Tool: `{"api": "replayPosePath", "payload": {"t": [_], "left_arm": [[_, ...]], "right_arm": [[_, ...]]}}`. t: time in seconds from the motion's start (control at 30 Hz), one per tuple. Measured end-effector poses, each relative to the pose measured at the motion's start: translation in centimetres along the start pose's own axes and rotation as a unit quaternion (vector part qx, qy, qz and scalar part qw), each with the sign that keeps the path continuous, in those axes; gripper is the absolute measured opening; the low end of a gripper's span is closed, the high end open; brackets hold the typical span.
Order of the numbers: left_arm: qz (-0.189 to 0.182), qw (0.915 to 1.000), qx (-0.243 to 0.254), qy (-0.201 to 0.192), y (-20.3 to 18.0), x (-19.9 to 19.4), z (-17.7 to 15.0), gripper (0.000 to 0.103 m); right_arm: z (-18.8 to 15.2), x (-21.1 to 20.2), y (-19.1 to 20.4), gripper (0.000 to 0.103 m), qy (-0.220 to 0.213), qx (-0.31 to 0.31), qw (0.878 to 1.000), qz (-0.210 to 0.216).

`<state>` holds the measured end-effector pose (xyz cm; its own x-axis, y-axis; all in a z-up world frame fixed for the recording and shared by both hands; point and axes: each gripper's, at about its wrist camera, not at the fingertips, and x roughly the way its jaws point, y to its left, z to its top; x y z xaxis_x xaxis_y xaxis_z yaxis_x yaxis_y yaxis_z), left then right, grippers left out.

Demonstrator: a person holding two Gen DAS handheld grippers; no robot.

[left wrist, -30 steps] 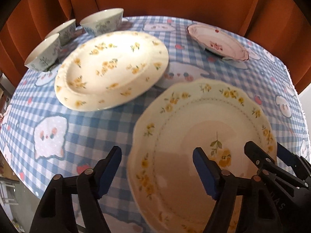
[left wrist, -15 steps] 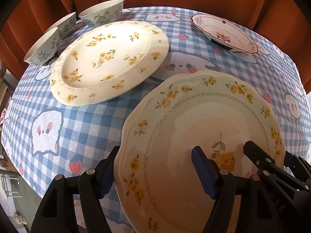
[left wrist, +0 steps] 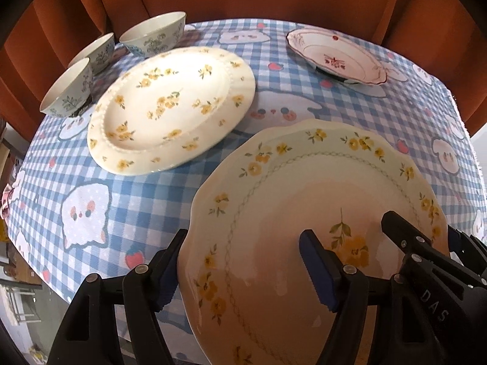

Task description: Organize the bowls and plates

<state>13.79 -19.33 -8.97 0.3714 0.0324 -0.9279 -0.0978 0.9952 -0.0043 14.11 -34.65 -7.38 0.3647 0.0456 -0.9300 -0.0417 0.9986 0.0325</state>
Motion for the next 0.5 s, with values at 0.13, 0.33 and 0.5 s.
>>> {"api": "replayPosePath", "payload": {"t": [0.13, 0.33, 0.5], "left_arm": [[-0.007, 0.9999, 0.003, -0.012, 1.3, -0.7, 0.1, 0.073], [-0.015, 0.9994, 0.009, -0.030, 5.2, -1.8, 0.3, 0.073], [-0.023, 0.9987, 0.013, -0.043, 9.3, -2.8, 0.6, 0.073]], "right_arm": [[0.1, -1.2, 1.0, 0.065, -0.015, 0.003, 1.000, -0.002], [0.3, -2.5, 4.3, 0.065, -0.037, 0.004, 0.999, -0.007], [0.4, -3.2, 8.5, 0.065, -0.046, 0.007, 0.999, -0.013]]}}
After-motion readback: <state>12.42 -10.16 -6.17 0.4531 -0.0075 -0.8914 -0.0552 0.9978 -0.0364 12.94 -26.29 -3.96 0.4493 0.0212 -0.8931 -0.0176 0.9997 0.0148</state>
